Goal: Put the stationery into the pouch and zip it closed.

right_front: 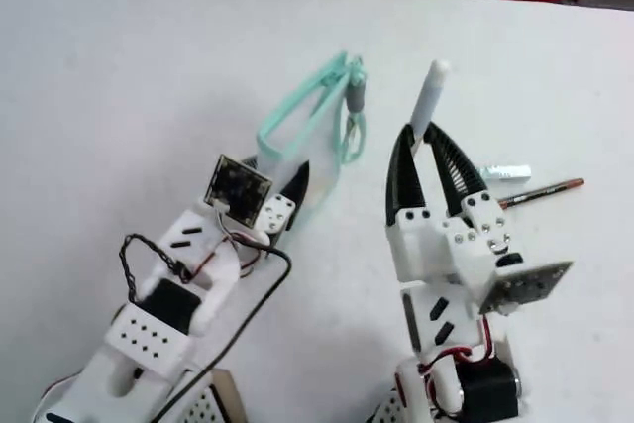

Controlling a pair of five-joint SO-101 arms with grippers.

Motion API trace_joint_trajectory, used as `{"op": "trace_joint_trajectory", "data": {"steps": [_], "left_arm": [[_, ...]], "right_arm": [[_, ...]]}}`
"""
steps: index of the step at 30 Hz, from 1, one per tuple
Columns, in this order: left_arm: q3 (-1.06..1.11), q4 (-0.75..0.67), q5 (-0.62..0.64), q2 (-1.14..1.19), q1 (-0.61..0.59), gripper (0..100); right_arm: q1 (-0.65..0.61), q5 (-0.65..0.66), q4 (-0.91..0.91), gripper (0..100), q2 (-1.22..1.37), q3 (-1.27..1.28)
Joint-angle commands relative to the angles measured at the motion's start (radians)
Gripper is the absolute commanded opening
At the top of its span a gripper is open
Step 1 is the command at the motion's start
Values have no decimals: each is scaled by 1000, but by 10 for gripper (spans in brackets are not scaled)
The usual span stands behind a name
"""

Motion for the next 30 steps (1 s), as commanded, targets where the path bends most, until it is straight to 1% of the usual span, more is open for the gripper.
{"op": "trace_joint_trajectory", "data": {"steps": [1, 5, 9, 13, 18, 24, 28, 30], "left_arm": [[-2, -23, -14, -12, 10, 124], [0, -18, -14, -13, 35, 124], [0, -18, -14, -13, 41, 124], [0, -21, -14, -13, 39, 124], [0, -21, -14, -13, 36, 124], [0, -21, -14, -13, 36, 124], [-2, -21, -14, -13, 35, 124], [-5, -21, -14, -13, 35, 124]], "right_arm": [[-36, 11, -35, 19, 64, -127], [-87, 11, -41, 19, 196, -262], [-122, 11, -41, 19, 384, -422], [-194, 11, -35, 19, 590, -598], [-285, 11, -35, 19, 786, -770], [-341, 9, -39, 19, 912, -819], [-335, 9, -35, 19, 928, -790], [-311, 8, -39, 19, 929, -755]]}}
